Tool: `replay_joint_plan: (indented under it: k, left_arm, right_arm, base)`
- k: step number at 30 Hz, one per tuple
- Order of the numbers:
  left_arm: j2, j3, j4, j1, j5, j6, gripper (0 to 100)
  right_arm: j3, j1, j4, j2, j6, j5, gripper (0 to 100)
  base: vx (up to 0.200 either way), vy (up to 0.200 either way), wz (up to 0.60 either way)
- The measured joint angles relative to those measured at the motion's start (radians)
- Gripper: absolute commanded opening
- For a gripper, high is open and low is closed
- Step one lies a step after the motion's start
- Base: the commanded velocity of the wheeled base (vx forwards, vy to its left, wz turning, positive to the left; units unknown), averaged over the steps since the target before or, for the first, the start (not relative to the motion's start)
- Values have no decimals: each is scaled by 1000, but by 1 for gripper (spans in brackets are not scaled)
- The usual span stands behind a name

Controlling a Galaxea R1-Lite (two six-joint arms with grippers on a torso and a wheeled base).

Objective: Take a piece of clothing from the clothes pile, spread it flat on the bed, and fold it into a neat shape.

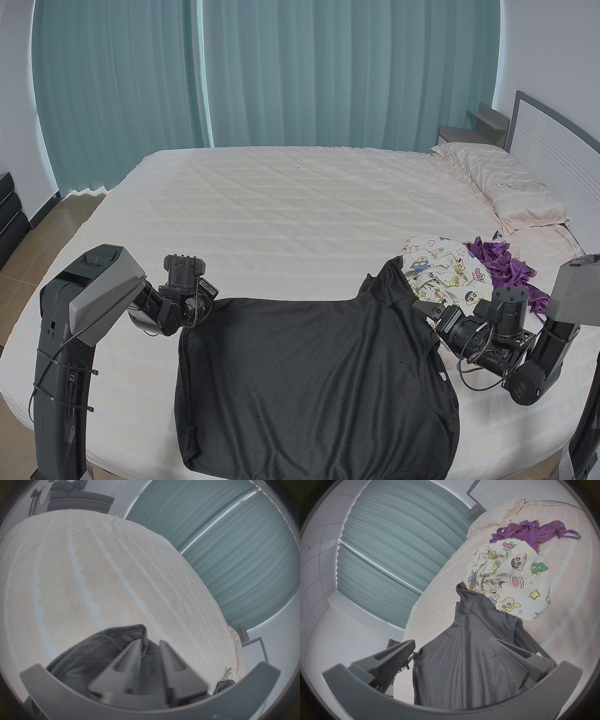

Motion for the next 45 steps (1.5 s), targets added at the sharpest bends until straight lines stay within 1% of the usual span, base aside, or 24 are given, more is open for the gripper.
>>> replay_joint_plan:
  k: [5,26,27,36,39,41,45]
  left_arm:
    - [5,-7,-3,16,6,19,0]
    - [18,-74,-3,79,6,18,0]
    - [20,-75,-3,80,6,18,100]
    - [26,-78,-4,84,4,14,100]
    - [18,-59,-1,87,4,11,100]
    - [5,-39,-3,89,1,11,100]
    - [-47,53,-7,90,-15,10,100]
  right_arm:
    - [0,1,-1,0,0,0,100]
    - [0,-1,-1,0,0,-5,100]
    - [0,-1,-1,0,0,-5,100]
    - [0,0,-1,0,0,-7,100]
    - [3,0,-1,0,-1,-7,100]
    - [8,0,-1,-3,-1,-7,100]
    - [20,0,0,-14,-3,-9,100]
  base:
    - [0,0,0]
    - [0,0,0]
    - [0,0,0]
    - [0,0,0]
    - [0,0,0]
    - [0,0,0]
    - [0,0,0]
